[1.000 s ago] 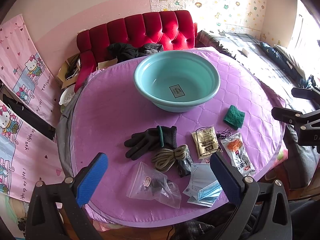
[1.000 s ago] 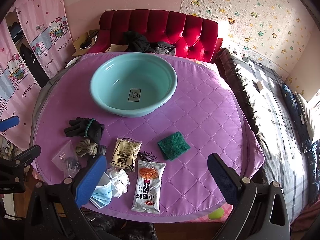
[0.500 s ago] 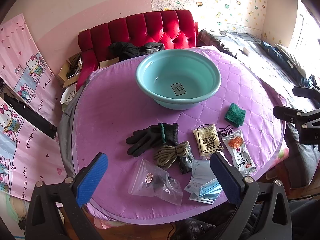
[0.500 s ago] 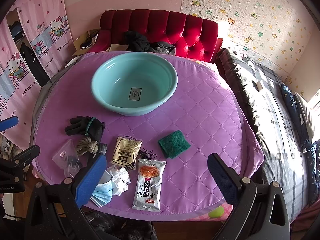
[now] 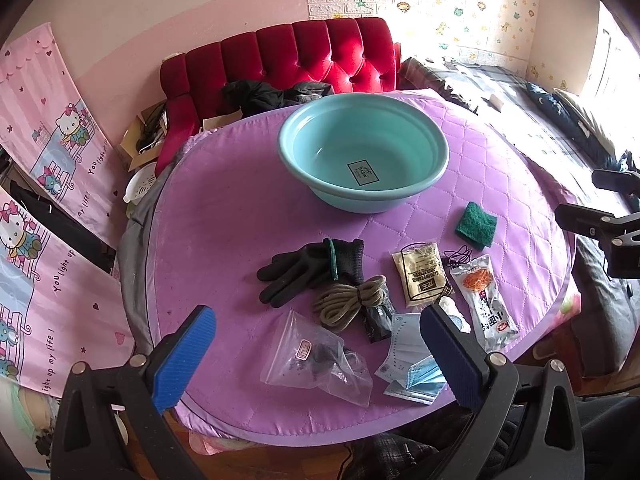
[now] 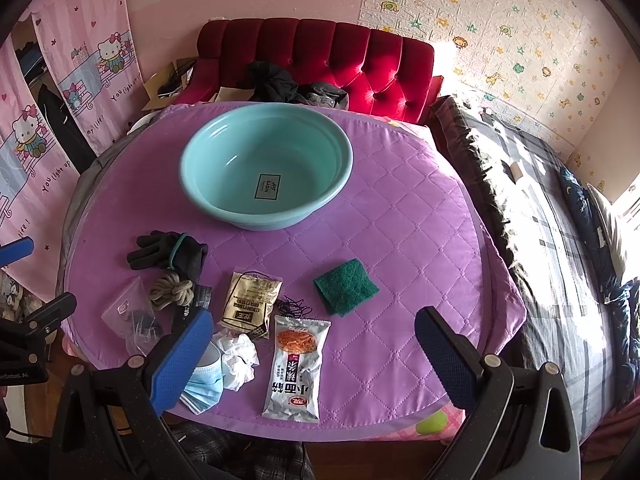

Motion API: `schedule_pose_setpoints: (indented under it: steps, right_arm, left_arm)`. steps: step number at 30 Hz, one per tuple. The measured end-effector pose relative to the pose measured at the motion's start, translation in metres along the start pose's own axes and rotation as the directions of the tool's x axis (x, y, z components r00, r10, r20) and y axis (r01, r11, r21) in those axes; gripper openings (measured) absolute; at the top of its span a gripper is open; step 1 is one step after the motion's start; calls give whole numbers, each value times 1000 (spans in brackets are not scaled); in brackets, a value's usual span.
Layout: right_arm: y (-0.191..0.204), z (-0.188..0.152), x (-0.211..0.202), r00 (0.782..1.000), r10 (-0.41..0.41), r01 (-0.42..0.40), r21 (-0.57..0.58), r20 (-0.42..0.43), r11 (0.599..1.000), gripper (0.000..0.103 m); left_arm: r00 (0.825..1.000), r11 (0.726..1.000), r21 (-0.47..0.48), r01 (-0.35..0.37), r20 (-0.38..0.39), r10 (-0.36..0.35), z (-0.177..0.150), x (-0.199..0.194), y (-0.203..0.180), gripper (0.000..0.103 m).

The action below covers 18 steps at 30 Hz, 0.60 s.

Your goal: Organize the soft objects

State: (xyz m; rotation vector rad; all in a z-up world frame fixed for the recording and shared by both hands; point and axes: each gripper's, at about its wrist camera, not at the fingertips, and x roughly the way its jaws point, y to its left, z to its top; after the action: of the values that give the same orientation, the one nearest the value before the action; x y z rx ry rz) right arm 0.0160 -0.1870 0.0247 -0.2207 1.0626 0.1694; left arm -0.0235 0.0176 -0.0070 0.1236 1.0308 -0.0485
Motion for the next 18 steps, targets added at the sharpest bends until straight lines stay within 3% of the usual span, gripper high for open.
schedule_pose_setpoints:
  steps: [18]
  right_arm:
    - [1,-11,8,1000,-6,6,8,-13,1000,103]
  left_arm:
    - [1000,1000,-4,5,-5,-5,-15,5,12,103]
